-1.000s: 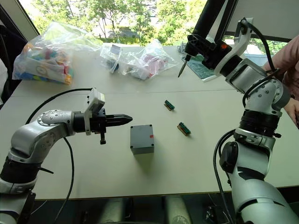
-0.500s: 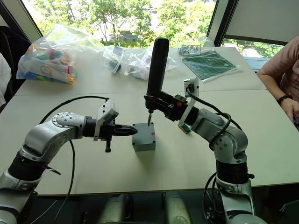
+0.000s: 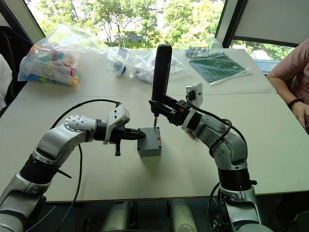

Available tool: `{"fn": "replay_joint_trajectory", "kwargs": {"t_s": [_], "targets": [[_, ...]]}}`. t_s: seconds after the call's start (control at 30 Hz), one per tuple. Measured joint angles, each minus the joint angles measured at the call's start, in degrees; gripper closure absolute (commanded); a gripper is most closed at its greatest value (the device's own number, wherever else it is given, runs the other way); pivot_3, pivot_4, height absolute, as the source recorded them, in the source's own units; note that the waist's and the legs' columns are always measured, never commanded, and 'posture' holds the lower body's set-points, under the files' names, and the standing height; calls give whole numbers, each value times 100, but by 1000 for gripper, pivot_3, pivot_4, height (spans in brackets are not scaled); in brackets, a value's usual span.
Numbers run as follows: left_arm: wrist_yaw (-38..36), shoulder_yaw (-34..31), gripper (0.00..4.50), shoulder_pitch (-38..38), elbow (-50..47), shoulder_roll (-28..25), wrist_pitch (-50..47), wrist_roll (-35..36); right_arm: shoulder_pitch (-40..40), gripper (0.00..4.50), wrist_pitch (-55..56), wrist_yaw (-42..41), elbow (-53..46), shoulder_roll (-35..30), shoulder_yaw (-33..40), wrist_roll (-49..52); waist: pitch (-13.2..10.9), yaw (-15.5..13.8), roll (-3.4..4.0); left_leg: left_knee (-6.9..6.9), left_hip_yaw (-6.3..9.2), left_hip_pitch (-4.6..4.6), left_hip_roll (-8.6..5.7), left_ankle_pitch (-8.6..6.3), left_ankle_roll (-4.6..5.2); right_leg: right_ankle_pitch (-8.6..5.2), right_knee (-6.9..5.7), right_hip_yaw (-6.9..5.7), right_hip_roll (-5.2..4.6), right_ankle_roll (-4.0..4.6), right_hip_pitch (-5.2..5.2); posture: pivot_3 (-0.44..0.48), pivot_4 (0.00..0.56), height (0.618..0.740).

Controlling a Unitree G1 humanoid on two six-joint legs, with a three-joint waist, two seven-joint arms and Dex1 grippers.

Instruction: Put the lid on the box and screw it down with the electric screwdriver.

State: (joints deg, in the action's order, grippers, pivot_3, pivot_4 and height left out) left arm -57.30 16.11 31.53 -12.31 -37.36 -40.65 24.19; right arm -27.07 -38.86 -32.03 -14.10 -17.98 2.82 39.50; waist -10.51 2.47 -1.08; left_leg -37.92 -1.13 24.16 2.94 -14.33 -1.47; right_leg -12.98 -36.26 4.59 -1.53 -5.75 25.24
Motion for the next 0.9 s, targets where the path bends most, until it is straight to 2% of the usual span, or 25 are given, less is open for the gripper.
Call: {"fn": "replay_joint_trajectory", "kwargs": {"t_s": [0.9], "targets": [[-77,16,4500,-6,-34,-3,-37,-8,138,2731,275,-244,209,-162,87,-104,3,-6,-1,0,0,-15,0,0,0,-1,0,0,0,1,-16,0,150,740]]}}
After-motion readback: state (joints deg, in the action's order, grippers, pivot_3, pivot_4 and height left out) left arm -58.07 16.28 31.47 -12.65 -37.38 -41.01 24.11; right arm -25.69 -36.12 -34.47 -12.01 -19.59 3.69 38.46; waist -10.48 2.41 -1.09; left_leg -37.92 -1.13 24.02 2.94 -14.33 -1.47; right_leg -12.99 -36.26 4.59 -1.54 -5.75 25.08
